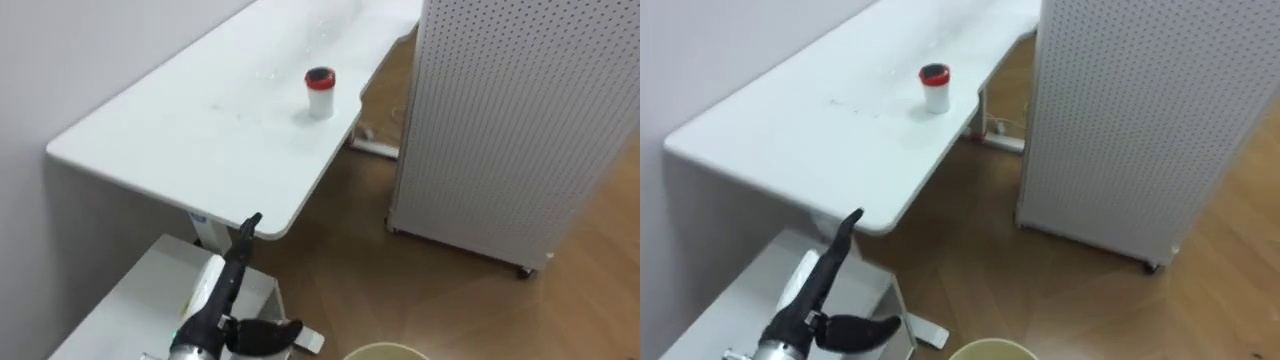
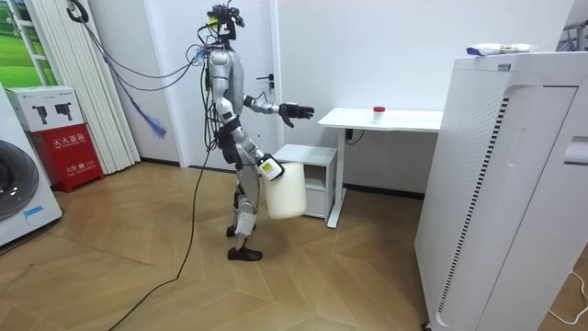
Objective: Pick garbage
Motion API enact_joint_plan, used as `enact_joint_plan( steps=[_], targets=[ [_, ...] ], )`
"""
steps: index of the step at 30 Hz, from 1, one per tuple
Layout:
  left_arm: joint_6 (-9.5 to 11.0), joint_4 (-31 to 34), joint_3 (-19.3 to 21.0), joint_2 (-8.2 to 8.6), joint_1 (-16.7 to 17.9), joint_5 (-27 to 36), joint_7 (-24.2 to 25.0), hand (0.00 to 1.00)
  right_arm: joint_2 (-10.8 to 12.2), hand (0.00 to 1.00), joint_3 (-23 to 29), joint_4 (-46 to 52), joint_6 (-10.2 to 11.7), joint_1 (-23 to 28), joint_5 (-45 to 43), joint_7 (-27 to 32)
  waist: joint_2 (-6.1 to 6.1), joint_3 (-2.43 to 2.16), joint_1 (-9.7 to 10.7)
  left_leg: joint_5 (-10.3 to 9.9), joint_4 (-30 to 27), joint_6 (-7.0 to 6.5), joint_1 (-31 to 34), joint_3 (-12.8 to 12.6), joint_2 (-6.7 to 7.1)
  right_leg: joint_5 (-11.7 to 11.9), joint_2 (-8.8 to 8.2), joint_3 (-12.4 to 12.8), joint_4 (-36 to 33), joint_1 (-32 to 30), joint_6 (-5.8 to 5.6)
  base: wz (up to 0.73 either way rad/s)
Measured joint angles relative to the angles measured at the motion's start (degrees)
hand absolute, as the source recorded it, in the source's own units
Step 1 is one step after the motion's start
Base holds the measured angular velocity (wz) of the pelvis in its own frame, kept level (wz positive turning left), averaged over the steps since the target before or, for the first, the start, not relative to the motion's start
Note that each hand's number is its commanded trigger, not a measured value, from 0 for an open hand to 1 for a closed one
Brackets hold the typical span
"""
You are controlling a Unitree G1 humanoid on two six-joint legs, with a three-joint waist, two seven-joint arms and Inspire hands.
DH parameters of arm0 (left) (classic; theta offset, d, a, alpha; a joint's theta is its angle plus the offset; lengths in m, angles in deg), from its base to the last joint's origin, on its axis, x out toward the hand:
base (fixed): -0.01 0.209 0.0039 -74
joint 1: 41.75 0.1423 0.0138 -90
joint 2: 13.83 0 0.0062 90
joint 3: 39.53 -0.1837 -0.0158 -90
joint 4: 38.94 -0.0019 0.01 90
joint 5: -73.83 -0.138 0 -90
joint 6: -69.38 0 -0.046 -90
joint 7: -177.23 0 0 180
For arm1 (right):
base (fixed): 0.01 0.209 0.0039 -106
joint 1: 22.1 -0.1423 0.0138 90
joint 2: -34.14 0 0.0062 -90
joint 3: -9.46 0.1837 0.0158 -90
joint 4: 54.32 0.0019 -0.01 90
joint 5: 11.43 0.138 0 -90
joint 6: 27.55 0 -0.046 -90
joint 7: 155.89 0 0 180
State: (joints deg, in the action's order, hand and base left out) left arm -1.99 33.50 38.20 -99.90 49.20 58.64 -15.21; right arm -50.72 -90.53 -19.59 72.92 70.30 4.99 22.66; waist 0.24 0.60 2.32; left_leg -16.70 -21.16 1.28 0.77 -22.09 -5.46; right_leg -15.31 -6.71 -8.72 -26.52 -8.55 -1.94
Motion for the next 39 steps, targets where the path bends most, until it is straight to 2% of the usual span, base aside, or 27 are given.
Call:
enact_joint_plan(
  steps=[3,4,7,8,9,13,14,15,16,17,18,19,20,21,22,24,25,26,27,28,29,30,31,32,33,35,39],
  targets=[
    [0.1,2.1,0.9,0.27,0.0,0.0,-1.5,0.0,0.3,1.0,0.0,0.5,0.0,0.2,-0.6,0.1,0.93,-0.32,0.4,-0.1,0.0,0.16,-0.5,0.0,-0.36,0.2,0.1,-0.8,0.2,0.5,0.25,-0.07],
    [0.1,3.1,0.9,0.28,0.0,0.0,-2.6,0.0,0.3,1.0,0.1,1.0,0.0,0.6,-1.1,0.2,1.17,-0.45,0.4,-0.2,0.0,0.29,-0.9,0.0,-0.93,0.4,0.41,-1.0,0.7,1.0,0.51,-0.1],
    [0.3,4.2,1.0,0.35,0.2,1.3,-4.9,0.0,0.1,1.0,0.1,1.8,0.0,1.2,-1.4,1.1,1.28,-0.41,0.4,-0.6,-0.3,0.86,-2.6,-0.2,-1.81,0.6,1.1,-1.5,1.1,2.7,0.75,-0.15],
    [0.6,4.2,1.0,0.28,0.2,2.3,-5.5,0.0,-0.1,1.0,0.1,2.3,0.0,1.4,-1.4,1.5,1.1,-0.31,0.4,-0.9,-0.6,1.17,-3.2,-0.2,-2.25,0.6,1.17,-2.9,0.9,3.0,1.01,-0.19],
    [0.6,4.2,1.3,0.23,0.2,3.0,-6.0,0.0,-0.1,1.0,0.1,2.5,0.1,1.5,-1.3,1.6,0.96,-0.22,0.4,-1.0,-0.7,1.47,-3.7,-0.4,-2.72,0.5,1.5,-3.2,0.9,3.5,1.35,-0.21],
    [1.1,4.2,3.2,0.33,0.4,3.7,-7.8,0.0,-0.3,1.0,0.1,3.9,0.1,2.5,-1.4,1.2,0.73,-0.04,0.3,-1.7,-2.3,2.69,-4.9,-1.8,-4.12,-1.2,2.47,-2.5,-1.1,3.2,2.86,-0.3],
    [1.7,4.2,4.0,0.35,0.4,3.7,-9.0,0.0,-0.1,1.0,0.1,4.2,0.1,2.4,-1.5,1.1,0.76,-0.07,0.0,-2.0,-4.8,3.15,-4.5,-2.0,-4.9,-2.2,3.05,-1.9,-2.4,2.6,3.52,-0.56],
    [1.9,4.2,4.5,0.47,0.5,4.0,-10.0,0.0,0.0,1.0,0.0,4.3,0.2,2.3,-1.6,0.9,0.8,-0.01,-0.5,-2.0,-10.0,3.12,-3.1,-0.5,-6.33,-2.8,4.1,-0.7,-3.1,2.5,4.3,-0.66],
    [1.9,4.2,4.6,0.54,0.5,4.4,-10.3,0.0,-0.1,1.0,0.0,4.3,0.2,2.4,-1.8,0.8,0.64,-0.04,-0.8,-1.9,-12.8,3.04,-2.3,1.1,-6.99,-3.0,4.61,-0.3,-3.6,2.6,4.68,-0.79],
    [2.1,4.2,5.2,0.87,0.7,4.4,-11.1,0.0,-0.1,1.0,0.0,4.3,0.2,2.5,-2.4,0.6,0.28,-0.1,-1.3,-1.1,-18.2,2.78,-0.7,4.4,-7.92,-3.6,5.95,0.9,-4.5,2.8,5.55,-0.68],
    [2.1,4.2,5.6,1.04,0.8,4.4,-11.2,0.0,-0.1,1.0,0.0,4.3,0.2,2.6,-3.2,0.6,0.17,-0.14,-1.3,-0.2,-20.9,2.17,0.3,6.1,-8.22,-3.7,6.6,1.6,-4.6,3.1,5.9,-0.8],
    [2.3,4.2,5.9,1.17,1.1,4.5,-11.4,0.0,-0.1,1.0,0.0,4.3,0.2,2.9,-3.7,0.3,0.25,-0.07,-1.6,2.6,-25.7,0.81,2.5,8.5,-8.56,-3.8,7.51,3.9,-4.5,4.3,6.55,-0.67],
    [2.8,4.2,5.8,1.23,1.5,4.5,-11.6,0.0,-0.3,1.0,0.0,4.5,0.2,3.1,-3.6,0.0,0.7,-0.04,-1.7,3.0,-28.2,0.51,5.0,11.1,-7.57,-4.0,8.12,5.7,-4.4,4.7,7.05,-0.71],
    [3.3,4.2,5.3,1.28,1.6,4.4,-11.7,0.0,-1.0,1.0,0.2,4.4,0.2,3.2,-3.6,0.3,0.57,-0.1,-2.0,2.2,-28.4,-0.17,7.9,11.5,-5.76,-4.0,8.31,6.8,-4.2,4.7,7.4,-0.59],
    [3.6,4.2,5.3,1.4,1.7,4.4,-11.7,0.0,-1.3,1.0,0.2,4.3,0.2,3.2,-3.5,0.5,0.54,-0.05,-2.4,2.0,-27.7,-0.46,9.2,11.3,-4.7,-4.0,8.27,7.4,-4.1,4.7,7.58,-0.73],
    [4.4,4.2,5.3,1.69,2.3,4.4,-12.7,0.0,-1.7,1.0,0.1,4.2,-0.1,3.3,-3.3,1.5,0.68,0.06,-3.7,2.2,-21.3,-0.12,14.3,11.4,-0.9,-4.1,8.42,9.7,-2.8,5.7,7.9,-0.66],
    [4.4,4.2,5.3,1.79,2.3,4.4,-12.8,0.0,-1.7,1.0,0.0,4.2,-0.1,3.3,-3.3,1.7,0.74,0.08,-3.9,2.5,-18.7,0.06,15.3,11.4,-0.12,-4.1,8.55,10.1,-2.4,6.1,7.97,-0.43],
    [4.5,4.2,5.4,1.88,2.3,4.4,-13.3,0.0,-1.8,1.0,-0.1,4.2,-0.1,3.3,-3.3,2.0,0.81,0.1,-4.5,3.8,-12.1,0.58,16.9,11.5,1.0,-4.4,8.93,11.1,-1.6,6.9,7.95,-0.39],
    [4.6,4.2,5.4,1.89,2.3,4.3,-13.7,0.0,-1.8,1.0,-0.1,4.2,-0.1,3.3,-3.2,2.1,0.67,0.04,-4.9,6.2,-5.0,0.4,17.9,11.6,1.9,-5.0,9.18,11.8,-1.2,7.3,7.77,-0.37],
    [4.7,4.2,5.4,1.88,2.3,4.3,-13.8,0.0,-1.8,1.0,-0.1,4.2,-0.1,3.4,-3.1,2.2,0.6,-0.03,-5.1,8.3,-2.3,-0.36,18.2,11.8,2.33,-5.5,9.19,12.2,-1.2,7.5,7.66,-0.39],
    [4.7,4.2,5.4,1.92,2.6,4.2,-14.2,0.0,-1.8,1.0,0.0,4.2,-0.2,3.5,-3.2,2.3,0.28,-0.47,-5.9,12.3,-0.1,-1.12,18.0,12.2,2.85,-6.5,9.02,12.9,-1.4,7.9,6.98,-0.4],
    [4.7,4.3,5.6,1.91,2.7,4.1,-14.5,0.0,-1.8,1.0,0.0,4.2,-0.2,3.4,-3.2,2.2,0.54,-0.69,-6.2,14.1,0.3,-2.67,17.3,12.3,3.84,-7.5,7.64,10.6,-1.2,8.2,5.84,-0.42],
    [4.7,4.3,5.7,1.9,2.8,4.1,-14.5,0.0,-1.8,1.0,0.0,4.2,-0.2,3.4,-3.2,2.1,0.61,-0.61,-6.5,14.9,0.1,-3.34,17.0,12.5,4.22,-7.8,7.1,8.9,-1.0,8.4,5.31,-0.43],
    [4.7,4.3,5.7,1.69,3.3,4.1,-14.5,0.0,-1.5,1.0,-0.1,4.1,-0.1,3.5,-3.3,2.0,0.78,-0.46,-7.0,15.1,-1.5,-4.58,16.6,12.4,4.74,-8.1,5.52,4.3,0.0,9.5,4.63,-0.34],
    [4.7,4.3,5.7,1.77,3.6,4.2,-14.5,0.0,-1.4,1.0,-0.1,4.1,0.0,3.8,-3.6,2.0,0.69,-0.45,-7.0,13.8,-2.9,-4.83,16.7,12.6,5.01,-7.8,4.46,1.4,1.9,10.9,3.99,-0.27],
    [4.7,5.8,5.9,1.77,3.6,4.2,-14.5,0.0,-1.1,1.0,-0.1,4.3,0.0,3.8,-3.7,2.0,0.65,-0.41,-7.1,11.8,-5.5,-5.02,17.8,12.8,5.19,-7.8,3.73,1.8,3.4,11.9,3.82,-0.05],
    [4.7,8.3,6.1,1.74,3.6,4.3,-14.5,0.0,-0.7,1.0,-1.9,4.3,0.0,3.1,-3.2,1.9,1.07,-0.23,-7.6,7.5,-10.8,-5.19,18.4,13.0,5.67,-8.9,2.72,3.4,4.2,14.3,2.5,-0.1]
  ],
)
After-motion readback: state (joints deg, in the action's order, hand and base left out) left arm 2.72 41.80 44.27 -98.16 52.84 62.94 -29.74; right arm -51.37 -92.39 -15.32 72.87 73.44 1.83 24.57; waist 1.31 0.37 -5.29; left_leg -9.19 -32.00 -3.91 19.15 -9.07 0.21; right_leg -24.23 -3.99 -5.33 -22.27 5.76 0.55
